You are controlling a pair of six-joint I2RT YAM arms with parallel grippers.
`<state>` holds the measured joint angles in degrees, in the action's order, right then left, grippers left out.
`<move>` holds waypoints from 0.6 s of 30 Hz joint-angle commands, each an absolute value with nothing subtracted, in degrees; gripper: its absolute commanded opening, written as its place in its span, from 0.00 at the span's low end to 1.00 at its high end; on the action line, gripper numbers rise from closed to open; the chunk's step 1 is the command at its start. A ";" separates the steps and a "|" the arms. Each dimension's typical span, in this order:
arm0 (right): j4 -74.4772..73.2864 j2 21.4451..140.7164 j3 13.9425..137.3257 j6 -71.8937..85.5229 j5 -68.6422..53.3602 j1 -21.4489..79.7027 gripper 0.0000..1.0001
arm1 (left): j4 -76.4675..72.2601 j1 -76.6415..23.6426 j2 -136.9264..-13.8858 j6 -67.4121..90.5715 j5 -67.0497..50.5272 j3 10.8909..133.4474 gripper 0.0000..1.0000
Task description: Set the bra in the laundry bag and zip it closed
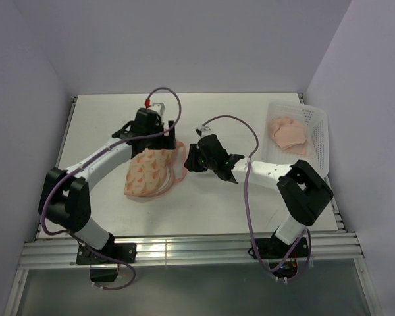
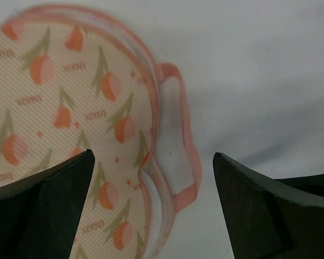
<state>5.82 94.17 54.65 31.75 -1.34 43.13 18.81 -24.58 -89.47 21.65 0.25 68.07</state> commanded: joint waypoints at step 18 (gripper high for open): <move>14.94 83.85 42.28 36.47 0.27 41.48 0.29 | 15.91 -33.31 -102.22 23.11 21.00 65.04 0.54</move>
